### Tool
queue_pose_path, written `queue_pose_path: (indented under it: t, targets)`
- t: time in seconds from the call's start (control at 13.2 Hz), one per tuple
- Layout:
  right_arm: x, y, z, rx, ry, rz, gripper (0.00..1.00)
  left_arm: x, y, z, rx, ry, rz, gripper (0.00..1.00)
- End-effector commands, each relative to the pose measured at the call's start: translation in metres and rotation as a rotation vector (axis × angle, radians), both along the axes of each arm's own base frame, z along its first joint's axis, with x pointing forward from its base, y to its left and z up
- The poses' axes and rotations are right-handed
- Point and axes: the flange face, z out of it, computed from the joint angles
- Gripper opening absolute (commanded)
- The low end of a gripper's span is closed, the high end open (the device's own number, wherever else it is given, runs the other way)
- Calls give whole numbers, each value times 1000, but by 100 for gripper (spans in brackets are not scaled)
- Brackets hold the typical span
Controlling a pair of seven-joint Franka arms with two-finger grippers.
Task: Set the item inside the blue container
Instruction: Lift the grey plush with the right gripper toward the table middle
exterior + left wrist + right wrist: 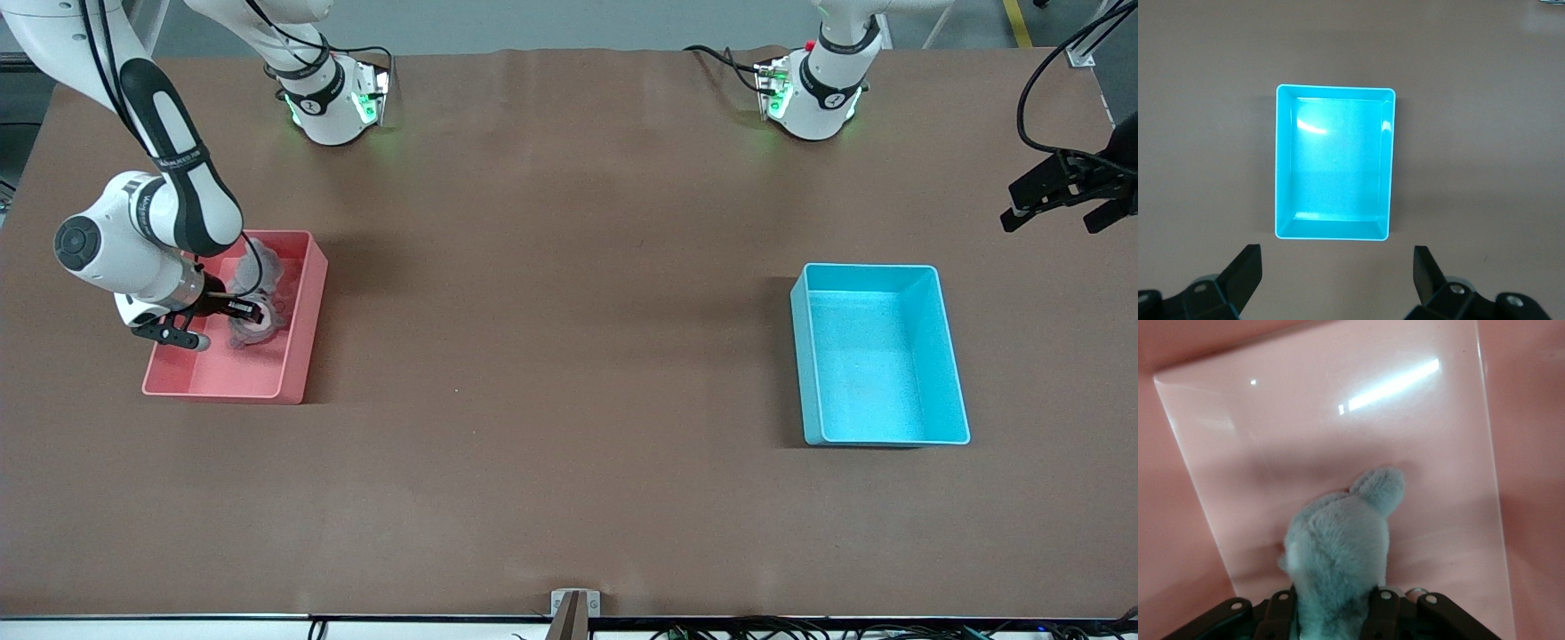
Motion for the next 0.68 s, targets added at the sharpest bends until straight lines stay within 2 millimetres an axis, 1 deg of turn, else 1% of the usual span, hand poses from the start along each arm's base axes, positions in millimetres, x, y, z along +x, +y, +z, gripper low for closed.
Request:
queue_pose_path:
  t: [0.0, 0.15, 0.23, 0.3, 0.38, 0.45, 0.53, 0.61]
  targets:
    - [24, 4, 60, 47, 40, 5, 4, 0, 1, 5, 14, 0, 5, 100]
    - [53, 3, 123, 79, 102, 20, 4, 0, 1, 5, 14, 0, 5, 100]
    - [61, 5, 149, 84, 125, 7, 4, 0, 1, 5, 14, 0, 5, 100]
    - [66, 12, 168, 82, 151, -29, 4, 0, 1, 5, 14, 0, 2, 100]
    - [68, 31, 181, 72, 171, -56, 4, 0, 1, 5, 14, 0, 2, 100]
    - [67, 59, 196, 54, 172, -98, 4, 0, 0, 5, 14, 0, 0, 100]
    - [65, 92, 203, 31, 177, -154, 4, 0, 0, 6, 14, 0, 0, 100]
    - [64, 131, 202, 2, 190, -217, 4, 0, -1, 5, 14, 0, -2, 100]
